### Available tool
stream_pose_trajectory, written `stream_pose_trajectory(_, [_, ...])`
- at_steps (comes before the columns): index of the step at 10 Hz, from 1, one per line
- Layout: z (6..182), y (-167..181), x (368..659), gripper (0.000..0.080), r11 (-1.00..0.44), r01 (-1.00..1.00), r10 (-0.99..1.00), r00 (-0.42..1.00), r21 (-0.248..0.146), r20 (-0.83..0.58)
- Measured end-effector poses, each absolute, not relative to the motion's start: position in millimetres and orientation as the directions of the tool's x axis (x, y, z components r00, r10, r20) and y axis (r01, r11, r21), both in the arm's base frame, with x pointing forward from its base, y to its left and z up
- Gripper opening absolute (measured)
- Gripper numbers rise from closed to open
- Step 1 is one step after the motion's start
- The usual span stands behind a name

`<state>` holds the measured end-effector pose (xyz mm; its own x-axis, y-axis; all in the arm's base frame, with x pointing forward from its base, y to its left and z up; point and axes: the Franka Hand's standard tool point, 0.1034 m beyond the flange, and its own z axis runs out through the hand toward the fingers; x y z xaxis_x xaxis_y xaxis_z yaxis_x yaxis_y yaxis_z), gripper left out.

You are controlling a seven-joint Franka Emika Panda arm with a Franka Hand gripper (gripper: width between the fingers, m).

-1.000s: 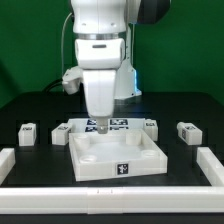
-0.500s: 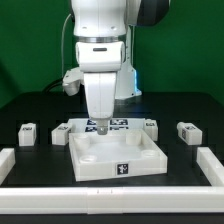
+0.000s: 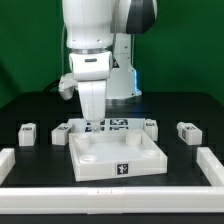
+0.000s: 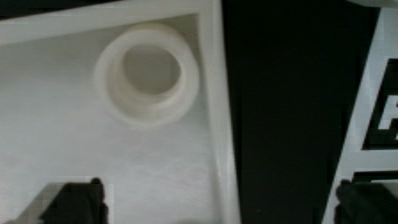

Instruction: Assemble one leg

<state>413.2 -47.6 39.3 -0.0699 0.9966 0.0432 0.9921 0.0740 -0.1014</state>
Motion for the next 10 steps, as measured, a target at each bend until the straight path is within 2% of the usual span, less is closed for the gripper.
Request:
stream_pose_trajectory(2, [29.9, -38.8, 411.8, 0.0650, 0.082, 0.992, 0.996, -0.078, -0.096, 0.050])
stream_pose_trajectory(6, [29.3, -40.5, 411.2, 0.0650, 0.085, 0.992, 0.995, -0.081, -0.098, 0.051])
stream_pose_trajectory(8, [12.4, -47.1, 398.7, 0.0650, 0.119, 0.984, 0.991, -0.110, -0.131, 0.073])
stream_pose_trajectory(10, [8.3, -44.1, 398.3, 0.0650, 0.113, 0.984, 0.992, -0.103, -0.139, 0.075])
